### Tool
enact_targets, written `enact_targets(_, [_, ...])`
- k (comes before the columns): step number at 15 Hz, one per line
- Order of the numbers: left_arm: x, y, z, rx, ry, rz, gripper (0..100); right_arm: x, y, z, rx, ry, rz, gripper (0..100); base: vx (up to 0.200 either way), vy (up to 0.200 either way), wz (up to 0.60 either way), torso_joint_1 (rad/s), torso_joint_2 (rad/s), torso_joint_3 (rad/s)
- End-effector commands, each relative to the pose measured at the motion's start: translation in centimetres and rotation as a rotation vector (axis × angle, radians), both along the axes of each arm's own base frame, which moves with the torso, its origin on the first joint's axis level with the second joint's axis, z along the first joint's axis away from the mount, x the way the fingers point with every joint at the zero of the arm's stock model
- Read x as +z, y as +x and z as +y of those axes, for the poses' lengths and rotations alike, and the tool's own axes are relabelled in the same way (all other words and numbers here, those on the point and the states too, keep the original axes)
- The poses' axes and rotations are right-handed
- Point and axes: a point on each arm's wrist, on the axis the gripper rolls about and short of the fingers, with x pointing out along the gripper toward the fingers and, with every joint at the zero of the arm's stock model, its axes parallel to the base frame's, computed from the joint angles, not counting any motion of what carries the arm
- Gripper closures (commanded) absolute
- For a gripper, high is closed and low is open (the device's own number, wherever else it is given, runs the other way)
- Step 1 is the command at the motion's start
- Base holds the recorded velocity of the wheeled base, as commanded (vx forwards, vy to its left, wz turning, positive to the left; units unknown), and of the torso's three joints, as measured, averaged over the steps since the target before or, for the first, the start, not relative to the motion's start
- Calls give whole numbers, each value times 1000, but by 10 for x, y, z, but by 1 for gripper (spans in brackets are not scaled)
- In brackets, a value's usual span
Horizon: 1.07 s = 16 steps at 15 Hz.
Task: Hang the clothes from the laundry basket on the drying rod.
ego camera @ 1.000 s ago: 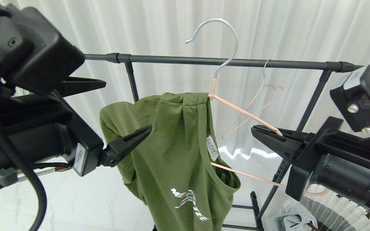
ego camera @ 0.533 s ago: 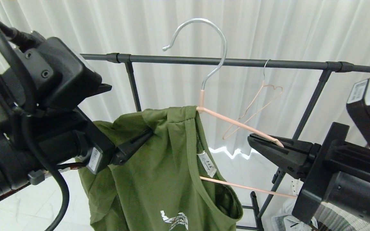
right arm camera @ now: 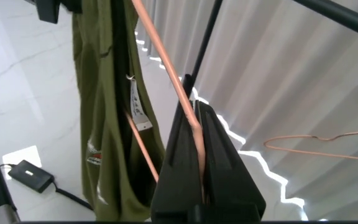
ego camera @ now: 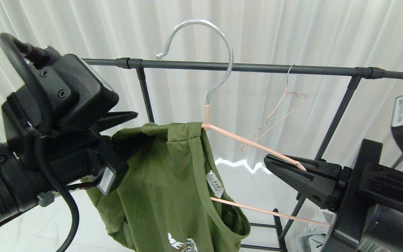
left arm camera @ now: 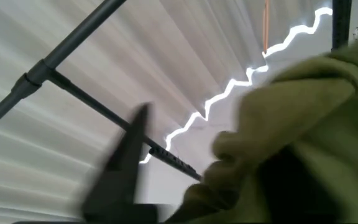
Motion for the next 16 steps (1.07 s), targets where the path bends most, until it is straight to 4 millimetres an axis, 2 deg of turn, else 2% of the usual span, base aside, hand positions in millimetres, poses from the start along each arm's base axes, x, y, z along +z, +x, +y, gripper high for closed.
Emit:
enact_targets(1, [-1,-1,1,-8,-1,1,100,0,-2,1,10,-2,0,100,0,0,0,0,0,0])
enact_targets(6, [-5,-3,2,-23,6,10,100,-1,-3,2,16,-4,0,100,0,0,0,0,0,0])
enact_targets(7, [-6,-3,3,-17,7,11,100,-2,-3,2,10,-11,3,0,0,0,0,0,0,0])
enact_targets(10, [-8,-2,3,-7,4,-1,100,-3,-3,0,1,-27,7,0,0,0,0,0,0,0])
enact_targets(14, [-13,11,15,165,30,-88,100,-5,3,-7,-70,-37,8,0,0,0,0,0,0,0])
enact_targets(16, [-15,15,14,224,-9,-137,100,-15,3,-10,-79,-77,29,0,0,0,0,0,0,0])
